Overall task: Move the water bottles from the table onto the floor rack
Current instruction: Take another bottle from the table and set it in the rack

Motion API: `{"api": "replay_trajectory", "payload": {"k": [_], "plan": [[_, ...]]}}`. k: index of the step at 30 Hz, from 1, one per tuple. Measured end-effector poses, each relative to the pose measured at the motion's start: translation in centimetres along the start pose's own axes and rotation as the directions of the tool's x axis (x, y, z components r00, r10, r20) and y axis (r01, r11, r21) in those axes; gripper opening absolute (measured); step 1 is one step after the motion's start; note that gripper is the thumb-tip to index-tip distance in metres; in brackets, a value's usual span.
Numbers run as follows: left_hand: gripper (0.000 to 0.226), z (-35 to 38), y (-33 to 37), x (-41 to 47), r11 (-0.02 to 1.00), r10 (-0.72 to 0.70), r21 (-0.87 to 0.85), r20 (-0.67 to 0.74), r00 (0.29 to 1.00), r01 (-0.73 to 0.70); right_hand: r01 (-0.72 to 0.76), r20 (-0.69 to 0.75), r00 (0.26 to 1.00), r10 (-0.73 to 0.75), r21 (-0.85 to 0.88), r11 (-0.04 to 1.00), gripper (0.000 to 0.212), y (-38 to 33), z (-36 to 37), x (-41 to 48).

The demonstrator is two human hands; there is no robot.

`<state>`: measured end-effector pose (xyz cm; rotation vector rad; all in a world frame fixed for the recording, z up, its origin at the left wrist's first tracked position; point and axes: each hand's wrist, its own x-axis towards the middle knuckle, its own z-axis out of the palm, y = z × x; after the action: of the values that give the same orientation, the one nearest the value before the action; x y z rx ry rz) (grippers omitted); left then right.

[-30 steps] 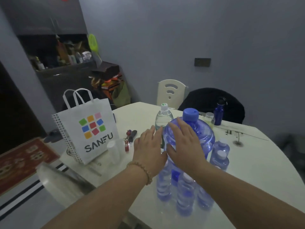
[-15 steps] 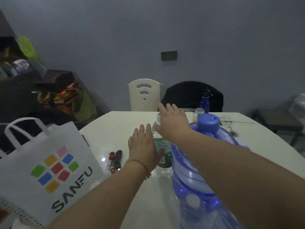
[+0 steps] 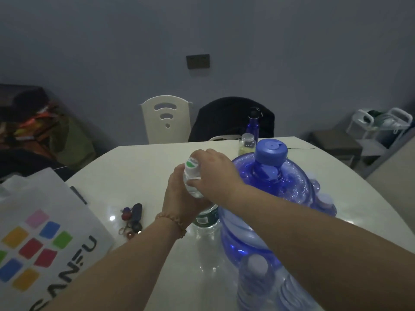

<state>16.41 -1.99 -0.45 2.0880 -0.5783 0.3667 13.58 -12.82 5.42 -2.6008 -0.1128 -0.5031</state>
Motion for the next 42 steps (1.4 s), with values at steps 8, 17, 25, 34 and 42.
{"api": "replay_trajectory", "payload": {"k": [8, 17, 25, 34, 42], "plan": [[0.073, -5.2, 5.9, -0.2, 0.989, 0.058, 0.134, 0.044, 0.997, -0.063, 0.085, -0.211, 0.976, 0.052, 0.590, 0.803, 0.096, -2.6, -5.8, -4.0], [0.083, -12.3, 22.3, -1.2, 0.915, 0.379, 0.122, 0.059, 0.924, -0.383, -0.028, 0.004, 0.998, 0.062, 0.920, 0.392, 0.100, -5.4, -16.8, -8.6], [0.081, -8.2, 38.0, -7.5, 0.866, 0.498, -0.089, 0.092, 0.862, -0.491, 0.233, -0.312, 0.950, -0.011, 0.684, 0.692, 0.059, -4.0, -32.2, -19.4], [0.073, 11.4, 54.7, -18.5, 0.836, 0.517, -0.295, 0.146, 0.843, -0.462, 0.084, -0.302, 0.939, 0.166, 0.668, 0.740, 0.066, 11.6, -45.6, -38.8], [0.068, 26.6, 64.2, -24.4, 0.814, 0.494, -0.509, 0.353, 0.795, -0.280, -0.114, -0.257, 0.897, 0.359, 0.650, 0.751, 0.053, 24.3, -53.1, -49.9]]}}
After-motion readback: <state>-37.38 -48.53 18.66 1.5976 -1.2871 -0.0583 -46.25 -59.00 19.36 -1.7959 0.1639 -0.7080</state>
